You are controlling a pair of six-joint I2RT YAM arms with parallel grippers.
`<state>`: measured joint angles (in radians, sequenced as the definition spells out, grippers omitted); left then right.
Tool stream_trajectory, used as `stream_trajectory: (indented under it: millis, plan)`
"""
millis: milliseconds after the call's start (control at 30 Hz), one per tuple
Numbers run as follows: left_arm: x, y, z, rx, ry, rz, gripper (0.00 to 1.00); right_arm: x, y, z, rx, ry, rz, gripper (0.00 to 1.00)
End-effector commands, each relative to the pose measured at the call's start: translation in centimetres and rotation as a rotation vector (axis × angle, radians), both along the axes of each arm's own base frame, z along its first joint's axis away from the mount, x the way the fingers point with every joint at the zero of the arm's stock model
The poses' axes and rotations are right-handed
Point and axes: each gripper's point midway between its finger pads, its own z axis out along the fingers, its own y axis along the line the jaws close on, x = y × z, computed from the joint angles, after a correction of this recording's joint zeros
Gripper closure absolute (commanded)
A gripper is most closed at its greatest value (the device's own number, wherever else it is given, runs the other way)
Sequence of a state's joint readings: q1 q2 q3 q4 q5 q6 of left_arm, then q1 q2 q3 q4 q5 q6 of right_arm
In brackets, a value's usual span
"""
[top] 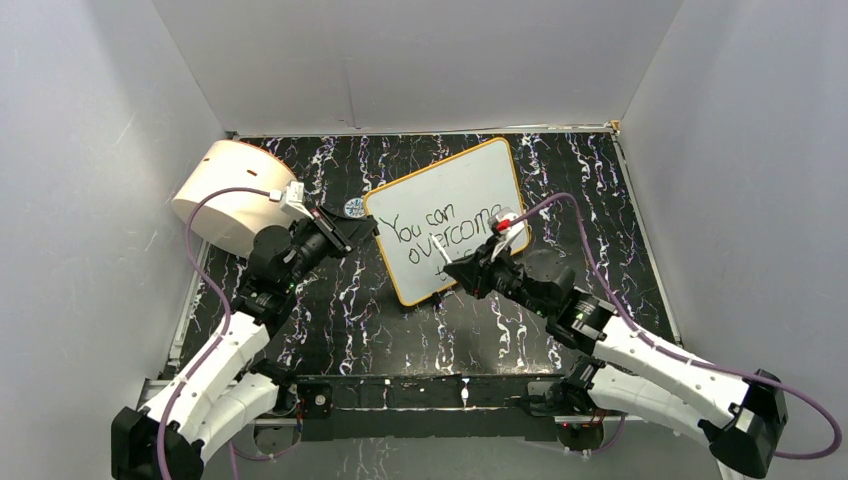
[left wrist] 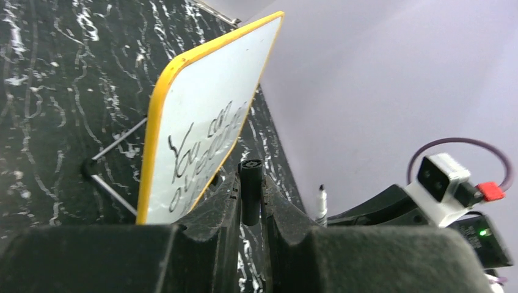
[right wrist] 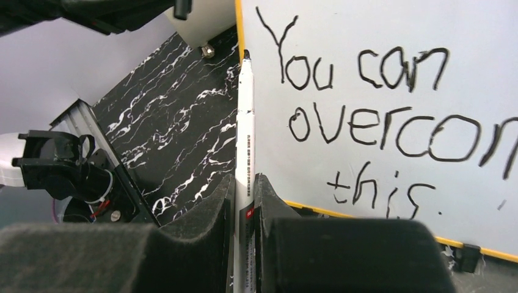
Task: Write a sentence on the whiteboard
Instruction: Close the pen cap.
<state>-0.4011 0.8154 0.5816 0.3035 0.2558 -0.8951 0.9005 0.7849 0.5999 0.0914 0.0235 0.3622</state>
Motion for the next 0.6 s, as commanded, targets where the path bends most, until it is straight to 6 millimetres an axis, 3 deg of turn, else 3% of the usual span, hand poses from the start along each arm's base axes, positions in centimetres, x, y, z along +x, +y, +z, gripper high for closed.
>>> stream_trajectory:
  millis: [0, 333, 567]
  plan:
    - [0.1, -1.6, 2.7, -0.123, -0.054, -0.045, 1.00, 0.5, 1.7, 2.7, 0.080, -0.129, -0.025, 1.00]
    - [0.7, -3.5, 4.0, -0.201, -0.036, -0.031, 1.00, 0.4, 4.1, 2.8, 0.081, -0.206, -0.017, 1.00]
    - [0.5, -4.8, 3.5, -0.219, -0.007, -0.063, 1.00, 0.6, 5.3, 2.1, 0.062, -0.204, -0.009, 1.00]
